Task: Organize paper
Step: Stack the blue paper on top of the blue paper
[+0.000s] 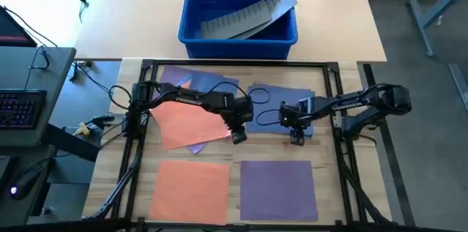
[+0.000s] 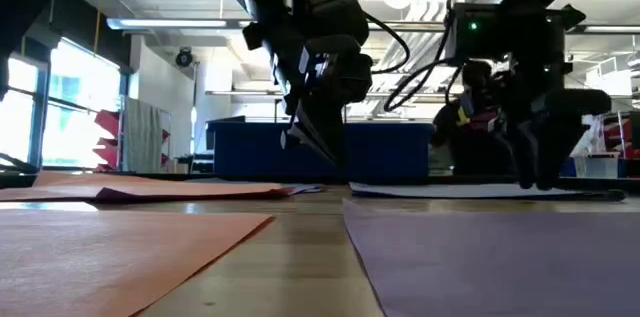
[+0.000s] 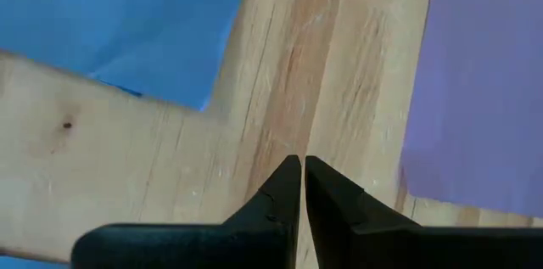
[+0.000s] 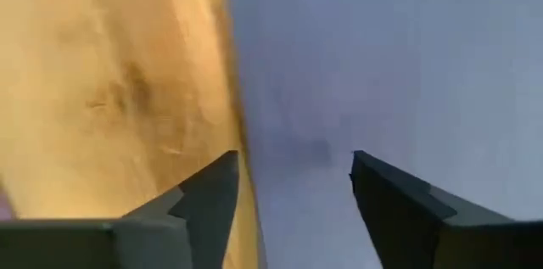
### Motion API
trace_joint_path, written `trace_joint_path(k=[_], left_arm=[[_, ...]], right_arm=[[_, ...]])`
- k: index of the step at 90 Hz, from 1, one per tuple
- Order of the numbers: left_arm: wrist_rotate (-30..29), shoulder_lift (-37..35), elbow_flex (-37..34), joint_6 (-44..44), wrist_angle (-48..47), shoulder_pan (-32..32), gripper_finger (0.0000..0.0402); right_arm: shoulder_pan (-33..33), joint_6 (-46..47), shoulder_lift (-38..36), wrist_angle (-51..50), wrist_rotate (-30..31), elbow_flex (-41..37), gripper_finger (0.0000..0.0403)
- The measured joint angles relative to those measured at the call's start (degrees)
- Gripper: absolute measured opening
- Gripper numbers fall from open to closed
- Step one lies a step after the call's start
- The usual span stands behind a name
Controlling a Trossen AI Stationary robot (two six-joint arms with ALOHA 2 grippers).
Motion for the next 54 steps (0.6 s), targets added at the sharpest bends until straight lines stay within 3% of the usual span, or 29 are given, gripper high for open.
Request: trace_joint_path(k=[13, 25, 45, 54], left_arm=[[-0.48, 0.00, 0.00, -0.02, 0.00, 0.00, 0.0000], [-5.84, 0.00, 0.00, -3.76, -0.05, 0.03, 0.0000], [-15.25, 0.00, 0.00, -8.21, 1.99, 3.39, 0.0000], [-16.56, 0.40, 0.00, -8.04, 4.63, 5.88, 0.0000]], right_arm=[[0.00, 7.71, 0.00, -0.66, 0.71, -0.04, 0.0244], [0.00, 16.01, -0.80, -7.42, 0.83, 2.43, 0.0238], [-2.43, 38.38, -6.22, -24.84, 5.13, 3.54, 0.0202], [-5.17, 43.42, -6.62, -27.91, 7.16, 2.03, 0.0172]])
